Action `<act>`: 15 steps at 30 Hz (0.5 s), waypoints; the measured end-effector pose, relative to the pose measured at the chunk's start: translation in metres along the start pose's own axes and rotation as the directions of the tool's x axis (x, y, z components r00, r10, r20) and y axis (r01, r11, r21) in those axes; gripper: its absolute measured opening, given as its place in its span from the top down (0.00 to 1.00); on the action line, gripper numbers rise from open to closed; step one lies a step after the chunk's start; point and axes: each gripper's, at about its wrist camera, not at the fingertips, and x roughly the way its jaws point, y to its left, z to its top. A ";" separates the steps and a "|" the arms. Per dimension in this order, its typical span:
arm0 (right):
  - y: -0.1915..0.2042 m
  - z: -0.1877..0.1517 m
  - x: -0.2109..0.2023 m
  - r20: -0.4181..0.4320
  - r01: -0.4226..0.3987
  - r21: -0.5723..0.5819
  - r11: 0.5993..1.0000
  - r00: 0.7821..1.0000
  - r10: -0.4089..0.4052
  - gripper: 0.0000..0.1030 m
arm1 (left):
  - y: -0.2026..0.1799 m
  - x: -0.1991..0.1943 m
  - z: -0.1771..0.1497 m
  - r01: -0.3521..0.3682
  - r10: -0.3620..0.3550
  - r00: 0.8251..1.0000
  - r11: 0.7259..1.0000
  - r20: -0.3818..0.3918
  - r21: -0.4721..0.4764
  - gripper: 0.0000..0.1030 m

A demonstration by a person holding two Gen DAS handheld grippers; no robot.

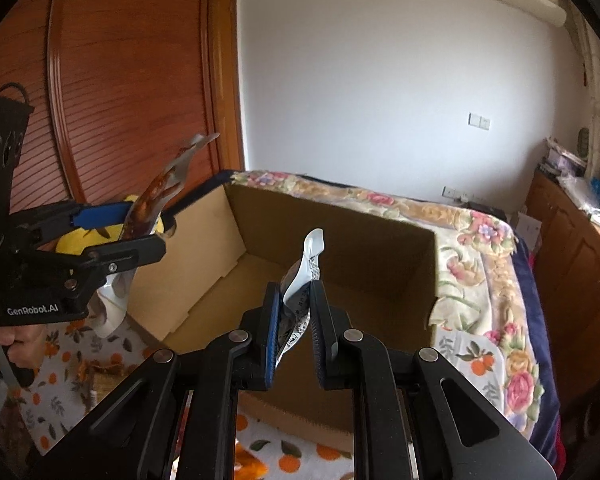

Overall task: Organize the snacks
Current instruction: 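Open the left tool to drop the chicken-feet pouch while the right tool releases its pouch into the box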

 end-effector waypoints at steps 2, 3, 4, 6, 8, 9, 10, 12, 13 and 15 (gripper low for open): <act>-0.003 -0.003 0.008 -0.010 -0.004 0.010 1.000 1.000 0.004 0.89 | 0.001 0.008 -0.001 0.000 0.000 1.000 1.000 -0.009 -0.001 0.37; -0.004 -0.005 0.012 -0.015 -0.002 0.015 1.000 1.000 0.002 0.89 | 0.002 0.013 -0.002 0.001 -0.001 1.000 1.000 -0.016 -0.002 0.37; -0.006 -0.005 0.016 -0.021 0.000 0.017 1.000 1.000 0.000 0.89 | 0.001 0.016 -0.001 0.003 -0.003 1.000 1.000 -0.021 -0.002 0.37; -0.007 -0.009 0.023 -0.035 0.000 0.022 1.000 0.999 0.001 0.89 | 0.001 0.023 -0.002 0.007 -0.007 0.999 1.000 -0.032 -0.005 0.37; -0.005 -0.012 0.029 -0.050 0.005 0.017 1.000 0.999 -0.004 0.89 | 0.004 0.027 -0.005 0.011 -0.012 0.999 1.000 -0.038 -0.008 0.37; -0.005 -0.013 0.033 -0.058 0.007 0.018 1.000 0.998 -0.006 0.89 | 0.004 0.029 -0.006 0.012 -0.013 0.999 1.000 -0.041 -0.009 0.37; -0.005 -0.014 0.035 -0.063 0.006 0.019 1.000 0.998 -0.005 0.89 | 0.004 0.031 -0.008 0.014 -0.014 0.999 1.000 -0.046 -0.008 0.37; -0.003 -0.018 0.038 -0.074 0.006 0.015 1.000 0.997 -0.005 0.89 | 0.004 0.035 -0.009 0.015 -0.015 0.998 1.000 -0.054 -0.005 0.37; -0.001 -0.020 0.040 -0.079 0.009 0.011 1.000 0.997 -0.008 0.88 | 0.004 0.037 -0.010 0.014 -0.014 0.998 1.000 -0.059 -0.004 0.37; 0.001 -0.022 0.043 -0.089 0.009 0.008 1.000 0.996 -0.008 0.88 | 0.004 0.040 -0.011 0.014 -0.014 0.998 1.000 -0.064 -0.007 0.36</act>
